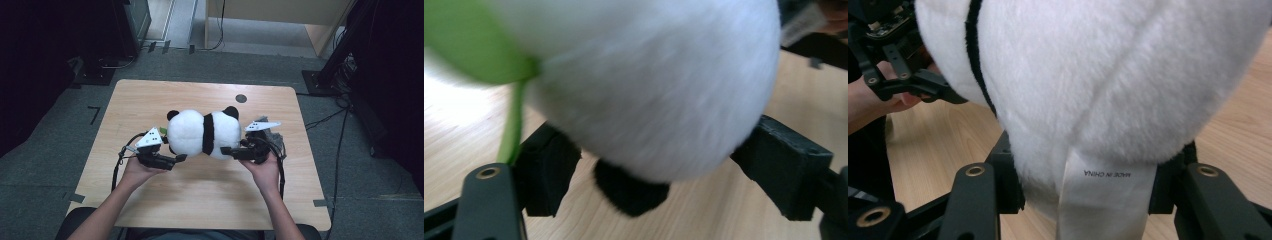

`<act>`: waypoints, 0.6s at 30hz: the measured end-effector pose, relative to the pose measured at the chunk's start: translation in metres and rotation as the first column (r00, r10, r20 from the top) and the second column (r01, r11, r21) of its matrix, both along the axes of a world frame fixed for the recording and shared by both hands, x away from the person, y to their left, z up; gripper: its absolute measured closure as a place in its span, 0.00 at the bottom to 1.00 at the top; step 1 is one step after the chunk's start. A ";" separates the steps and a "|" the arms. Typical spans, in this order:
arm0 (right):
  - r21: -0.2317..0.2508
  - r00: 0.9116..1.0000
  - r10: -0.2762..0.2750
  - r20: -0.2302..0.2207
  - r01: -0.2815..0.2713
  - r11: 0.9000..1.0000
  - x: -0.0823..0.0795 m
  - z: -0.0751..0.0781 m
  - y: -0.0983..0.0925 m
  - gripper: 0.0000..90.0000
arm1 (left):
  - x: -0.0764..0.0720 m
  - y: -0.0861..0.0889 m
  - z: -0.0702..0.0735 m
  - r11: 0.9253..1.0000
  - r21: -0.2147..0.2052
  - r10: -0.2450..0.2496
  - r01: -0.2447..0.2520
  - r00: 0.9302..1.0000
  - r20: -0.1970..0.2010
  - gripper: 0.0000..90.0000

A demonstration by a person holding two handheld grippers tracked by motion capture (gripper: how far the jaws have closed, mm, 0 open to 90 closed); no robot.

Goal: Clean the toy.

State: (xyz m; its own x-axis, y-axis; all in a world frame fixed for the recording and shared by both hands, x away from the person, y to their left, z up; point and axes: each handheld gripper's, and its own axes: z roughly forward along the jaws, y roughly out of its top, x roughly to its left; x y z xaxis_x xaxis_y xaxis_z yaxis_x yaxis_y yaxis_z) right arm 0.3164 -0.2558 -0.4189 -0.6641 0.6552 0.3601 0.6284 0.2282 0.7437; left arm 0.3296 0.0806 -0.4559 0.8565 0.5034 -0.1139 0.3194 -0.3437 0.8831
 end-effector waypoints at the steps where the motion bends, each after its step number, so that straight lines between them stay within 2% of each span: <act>1: -0.008 1.000 0.000 0.003 0.000 1.000 -0.001 0.000 0.002 0.53 | 0.000 0.000 -0.001 1.000 0.000 0.008 -0.008 1.000 -0.003 0.22; 5: -0.019 1.000 -0.011 0.004 0.012 1.000 -0.002 0.000 0.007 0.52 | 0.001 0.002 0.001 0.999 -0.020 0.031 -0.032 0.999 -0.032 0.45; 9: -0.018 1.000 -0.008 0.018 0.009 1.000 -0.001 -0.001 0.007 0.41 | 0.000 0.004 0.006 0.998 -0.034 0.043 -0.045 0.997 -0.063 0.62; 12: -0.013 0.997 -0.001 0.072 0.002 1.000 0.000 -0.002 0.005 0.31 | 0.003 0.008 0.008 0.996 -0.076 0.034 -0.043 0.993 -0.115 0.68; 15: 0.031 0.993 0.016 0.115 -0.020 0.999 0.001 -0.005 -0.001 0.26 | 0.008 0.016 0.012 0.990 -0.130 0.032 -0.054 0.987 -0.160 0.69; 18: 0.034 0.980 0.032 0.197 -0.040 0.999 0.000 -0.009 -0.005 0.24 | 0.012 0.027 0.016 0.983 -0.170 0.039 -0.072 0.981 -0.189 0.70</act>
State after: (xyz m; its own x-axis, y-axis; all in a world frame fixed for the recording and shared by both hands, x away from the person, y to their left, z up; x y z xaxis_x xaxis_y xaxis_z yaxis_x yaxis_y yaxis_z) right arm 0.3161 -0.2610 -0.4277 -0.7472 0.6182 0.2440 0.4609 0.2174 0.8604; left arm 0.3415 0.1075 -0.4403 0.7837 0.5077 -0.3578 0.4966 -0.1661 0.8519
